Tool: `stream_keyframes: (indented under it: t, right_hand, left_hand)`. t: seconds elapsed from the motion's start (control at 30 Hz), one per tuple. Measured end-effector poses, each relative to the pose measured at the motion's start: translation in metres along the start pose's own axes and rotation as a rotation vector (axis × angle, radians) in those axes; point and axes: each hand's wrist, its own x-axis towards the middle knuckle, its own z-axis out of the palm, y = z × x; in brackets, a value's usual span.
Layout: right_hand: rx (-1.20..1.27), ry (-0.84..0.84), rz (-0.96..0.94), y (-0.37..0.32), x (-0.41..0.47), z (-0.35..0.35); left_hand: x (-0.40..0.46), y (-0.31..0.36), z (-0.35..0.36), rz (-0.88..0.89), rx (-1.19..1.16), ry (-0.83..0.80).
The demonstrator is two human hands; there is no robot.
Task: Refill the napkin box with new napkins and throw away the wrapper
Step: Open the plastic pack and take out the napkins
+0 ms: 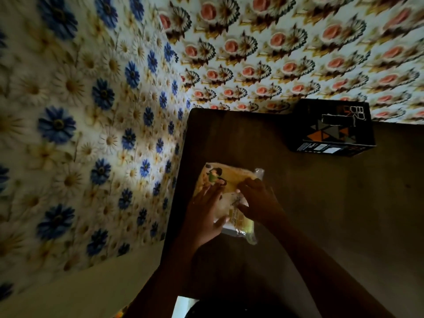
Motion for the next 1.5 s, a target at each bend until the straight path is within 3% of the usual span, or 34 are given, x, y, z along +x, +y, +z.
stream_keyframes:
  t: [0.2, 0.4, 0.53, 0.7, 0.8, 0.93, 1.07, 1.13, 1.23, 1.3, 1.4, 1.5]
  right_hand:
    - [0.024, -0.171, -0.010, 0.000, 0.011, -0.005]
    - [0.070, -0.099, 0.003, -0.011, 0.006, -0.016]
    - [0.252, -0.083, -0.036, 0.000, 0.002, -0.016]
    - [0.225, -0.106, -0.005, 0.005, -0.010, -0.026]
    - [0.377, -0.062, -0.012, 0.019, -0.027, -0.033]
    - [0.267, -0.042, 0.128, 0.054, -0.056, -0.029]
    - [0.224, -0.132, 0.319, 0.085, -0.068, -0.017]
    - [0.272, -0.024, 0.378, 0.081, -0.070, -0.016]
    - [0.300, 0.389, 0.161, 0.058, -0.070, -0.010]
    - [0.183, 0.540, 0.051, 0.036, -0.069, -0.008]
    - [0.160, 0.543, 0.204, 0.013, -0.064, -0.001]
    - [0.378, 0.353, 0.504, 0.017, -0.057, 0.015]
  left_hand:
    - [-0.002, 0.010, 0.002, -0.076, 0.005, -0.059]
    - [0.001, 0.013, 0.002, -0.100, 0.006, -0.057]
    - [0.003, 0.011, 0.001, -0.105, 0.034, -0.065]
    - [0.002, 0.011, 0.002, -0.110, 0.021, -0.082]
    - [0.002, 0.012, 0.000, -0.109, 0.014, -0.080]
    - [0.003, 0.014, -0.001, -0.120, -0.011, -0.085]
    - [0.003, 0.011, 0.001, -0.116, -0.044, -0.079]
    - [0.004, 0.008, 0.002, -0.086, -0.058, -0.041]
    - [0.004, 0.005, 0.002, -0.062, -0.107, 0.051]
    - [0.004, 0.003, 0.002, -0.053, -0.107, 0.067]
    - [0.005, 0.006, 0.001, -0.063, -0.090, 0.053]
    - [0.006, 0.007, 0.003, -0.082, -0.089, 0.047]
